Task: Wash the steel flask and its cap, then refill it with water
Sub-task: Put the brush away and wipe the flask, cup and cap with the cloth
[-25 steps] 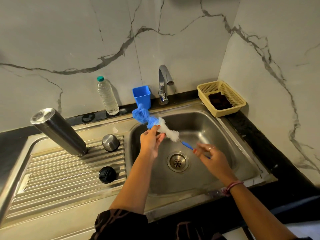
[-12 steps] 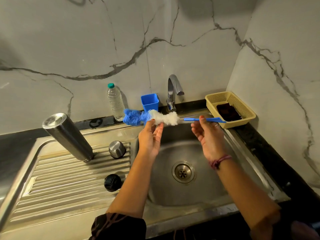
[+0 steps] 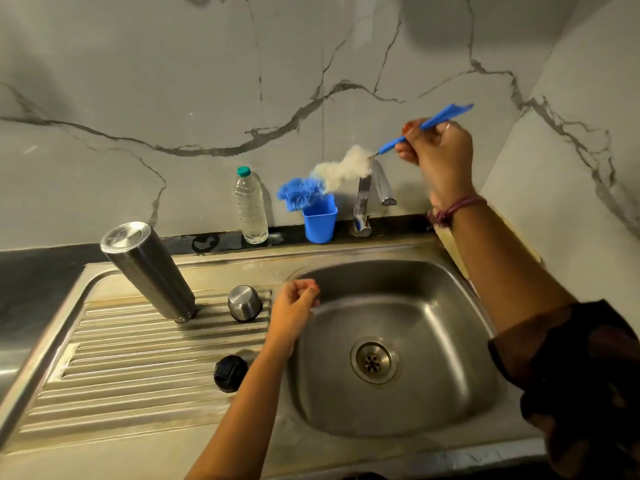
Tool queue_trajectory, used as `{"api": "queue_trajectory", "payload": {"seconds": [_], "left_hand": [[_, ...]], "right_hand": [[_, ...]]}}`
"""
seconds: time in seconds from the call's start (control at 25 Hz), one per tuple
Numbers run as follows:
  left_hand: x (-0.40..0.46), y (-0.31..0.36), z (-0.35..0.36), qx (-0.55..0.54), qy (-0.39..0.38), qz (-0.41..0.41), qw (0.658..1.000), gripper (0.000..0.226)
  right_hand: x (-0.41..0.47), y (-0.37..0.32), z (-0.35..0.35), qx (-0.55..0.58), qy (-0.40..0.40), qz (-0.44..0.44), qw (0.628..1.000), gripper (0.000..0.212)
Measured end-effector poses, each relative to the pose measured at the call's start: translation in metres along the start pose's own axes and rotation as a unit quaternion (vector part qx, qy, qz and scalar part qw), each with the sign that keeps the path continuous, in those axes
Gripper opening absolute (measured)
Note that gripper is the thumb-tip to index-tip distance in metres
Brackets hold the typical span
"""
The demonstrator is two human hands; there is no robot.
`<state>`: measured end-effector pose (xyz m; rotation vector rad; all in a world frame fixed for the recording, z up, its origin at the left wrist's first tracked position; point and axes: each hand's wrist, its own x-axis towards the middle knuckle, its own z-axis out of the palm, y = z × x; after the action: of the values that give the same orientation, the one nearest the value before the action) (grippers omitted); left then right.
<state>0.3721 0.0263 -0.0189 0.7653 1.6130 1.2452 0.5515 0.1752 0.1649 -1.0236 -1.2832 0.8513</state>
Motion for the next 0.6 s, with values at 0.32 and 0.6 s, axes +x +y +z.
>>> {"api": "queue_trajectory", "payload": {"seconds": [0.32,0.6], "left_hand": [[-0.007,-0.048,-0.017,0.16,0.0,0.009,0.987,0.01],[-0.003,-0.061,-0.019,0.198,0.001,-0.011,0.98,0.009]], "right_hand": [[0.084,-0.001,0.046,-0.162,-0.062,-0.023,0.985,0.019],[0.111,0.021,0.076,-0.234,-0.116,-0.04,0.964,0.018]]}}
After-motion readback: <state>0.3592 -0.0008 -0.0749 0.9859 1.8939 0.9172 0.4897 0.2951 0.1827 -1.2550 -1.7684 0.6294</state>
